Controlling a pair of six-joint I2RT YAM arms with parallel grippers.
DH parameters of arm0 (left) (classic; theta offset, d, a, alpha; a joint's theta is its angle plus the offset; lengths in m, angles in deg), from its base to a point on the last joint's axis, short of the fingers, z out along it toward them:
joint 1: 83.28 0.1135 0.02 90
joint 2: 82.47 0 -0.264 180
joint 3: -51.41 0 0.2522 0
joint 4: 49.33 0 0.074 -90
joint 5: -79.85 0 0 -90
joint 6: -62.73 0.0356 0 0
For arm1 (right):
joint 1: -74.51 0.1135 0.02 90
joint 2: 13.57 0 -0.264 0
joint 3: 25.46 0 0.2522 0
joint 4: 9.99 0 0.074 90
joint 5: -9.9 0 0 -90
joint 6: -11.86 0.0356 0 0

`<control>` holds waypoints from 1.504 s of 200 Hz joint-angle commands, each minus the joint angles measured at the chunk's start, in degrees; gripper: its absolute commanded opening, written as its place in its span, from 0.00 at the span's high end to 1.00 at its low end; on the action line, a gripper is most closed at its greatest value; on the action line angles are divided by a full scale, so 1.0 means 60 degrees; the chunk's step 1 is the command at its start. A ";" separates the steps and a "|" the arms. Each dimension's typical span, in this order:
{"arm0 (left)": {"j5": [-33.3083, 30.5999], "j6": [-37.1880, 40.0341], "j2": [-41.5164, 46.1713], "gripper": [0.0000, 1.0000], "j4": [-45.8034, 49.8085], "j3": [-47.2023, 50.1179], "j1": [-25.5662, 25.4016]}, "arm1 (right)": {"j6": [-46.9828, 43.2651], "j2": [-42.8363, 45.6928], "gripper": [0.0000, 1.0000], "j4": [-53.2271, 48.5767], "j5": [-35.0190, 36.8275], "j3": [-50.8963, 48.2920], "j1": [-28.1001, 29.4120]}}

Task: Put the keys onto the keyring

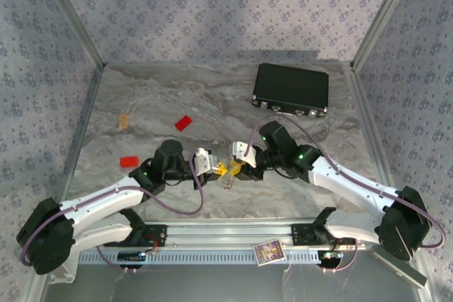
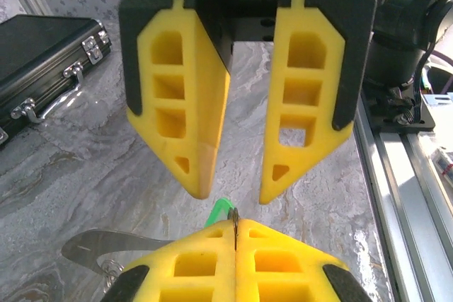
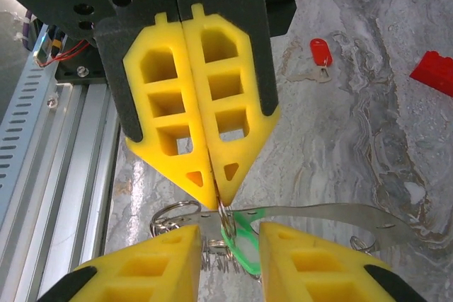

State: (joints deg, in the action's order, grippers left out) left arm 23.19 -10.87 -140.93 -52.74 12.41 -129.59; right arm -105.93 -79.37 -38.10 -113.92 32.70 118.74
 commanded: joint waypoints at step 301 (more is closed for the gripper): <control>-0.0107 -0.0156 -0.0006 1.00 -0.1222 0.0030 -0.0030 | 0.0481 0.0445 0.66 0.0395 -0.0569 0.0003 -0.0494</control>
State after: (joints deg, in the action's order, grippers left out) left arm 21.11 -8.86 -140.67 -50.07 10.32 -129.81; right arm -109.18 -79.54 -42.89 -111.85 36.57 117.43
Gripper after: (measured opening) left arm 0.046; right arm 0.335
